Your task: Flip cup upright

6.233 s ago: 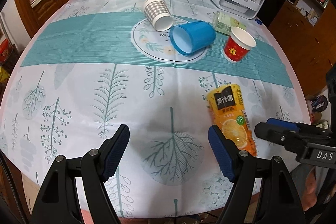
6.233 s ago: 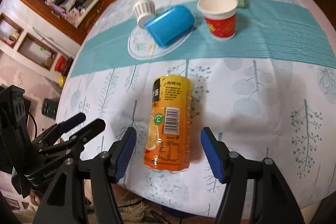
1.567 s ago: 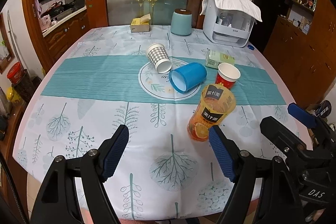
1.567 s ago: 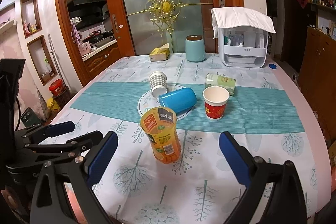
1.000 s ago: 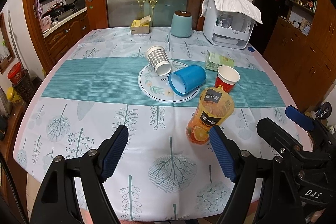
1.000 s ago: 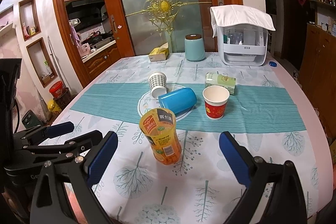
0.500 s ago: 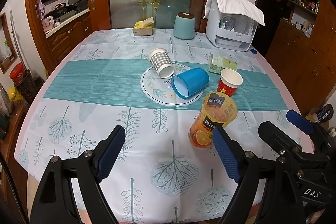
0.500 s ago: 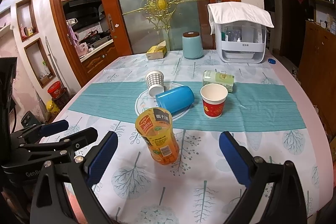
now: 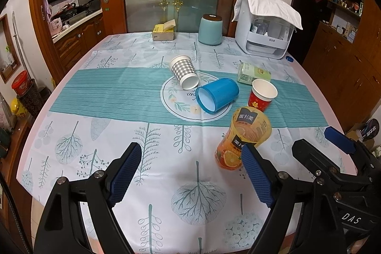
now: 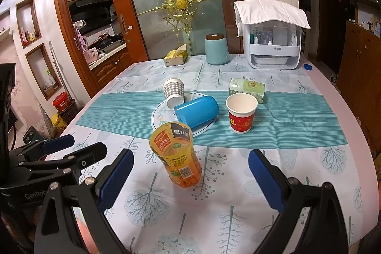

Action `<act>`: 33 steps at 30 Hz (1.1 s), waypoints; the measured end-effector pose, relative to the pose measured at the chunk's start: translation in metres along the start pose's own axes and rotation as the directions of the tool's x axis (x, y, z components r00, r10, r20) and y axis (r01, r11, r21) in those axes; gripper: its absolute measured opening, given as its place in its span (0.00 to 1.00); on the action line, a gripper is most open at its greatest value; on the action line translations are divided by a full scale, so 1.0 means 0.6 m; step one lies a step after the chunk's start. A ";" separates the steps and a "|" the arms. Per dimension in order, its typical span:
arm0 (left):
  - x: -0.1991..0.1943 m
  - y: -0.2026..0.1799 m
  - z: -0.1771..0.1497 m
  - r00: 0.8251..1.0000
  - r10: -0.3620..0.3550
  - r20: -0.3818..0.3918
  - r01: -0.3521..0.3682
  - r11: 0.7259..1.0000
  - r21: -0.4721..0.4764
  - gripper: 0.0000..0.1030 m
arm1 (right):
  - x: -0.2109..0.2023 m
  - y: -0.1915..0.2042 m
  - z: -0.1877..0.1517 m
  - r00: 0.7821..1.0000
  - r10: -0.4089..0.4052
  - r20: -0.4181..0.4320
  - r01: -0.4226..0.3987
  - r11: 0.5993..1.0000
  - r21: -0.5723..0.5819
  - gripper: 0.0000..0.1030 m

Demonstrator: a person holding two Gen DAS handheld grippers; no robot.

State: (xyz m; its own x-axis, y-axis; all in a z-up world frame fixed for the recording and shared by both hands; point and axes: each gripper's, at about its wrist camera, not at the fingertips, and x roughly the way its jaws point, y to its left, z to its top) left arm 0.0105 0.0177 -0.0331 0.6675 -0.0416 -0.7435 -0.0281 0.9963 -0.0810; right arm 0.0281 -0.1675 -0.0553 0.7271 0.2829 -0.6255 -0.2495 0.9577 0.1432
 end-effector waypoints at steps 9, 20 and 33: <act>0.006 0.001 0.001 1.000 0.001 -0.008 -0.001 1.000 -0.002 0.82 | 0.005 -0.001 -0.001 1.000 0.002 -0.006 -0.002 1.000 0.003 0.95; 0.008 0.001 0.000 1.000 0.007 -0.009 -0.007 1.000 0.000 0.82 | 0.007 -0.002 -0.002 1.000 0.003 -0.008 -0.003 1.000 0.006 0.95; 0.012 0.002 -0.004 1.000 0.010 -0.020 -0.010 1.000 0.000 0.82 | 0.014 -0.003 -0.009 1.000 0.001 -0.018 -0.001 1.000 0.010 0.95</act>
State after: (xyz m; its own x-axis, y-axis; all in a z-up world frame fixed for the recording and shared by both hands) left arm 0.0136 0.0186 -0.0403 0.6522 -0.0329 -0.7573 -0.0353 0.9967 -0.0737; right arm 0.0313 -0.1668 -0.0651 0.7148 0.2833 -0.6393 -0.2438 0.9579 0.1519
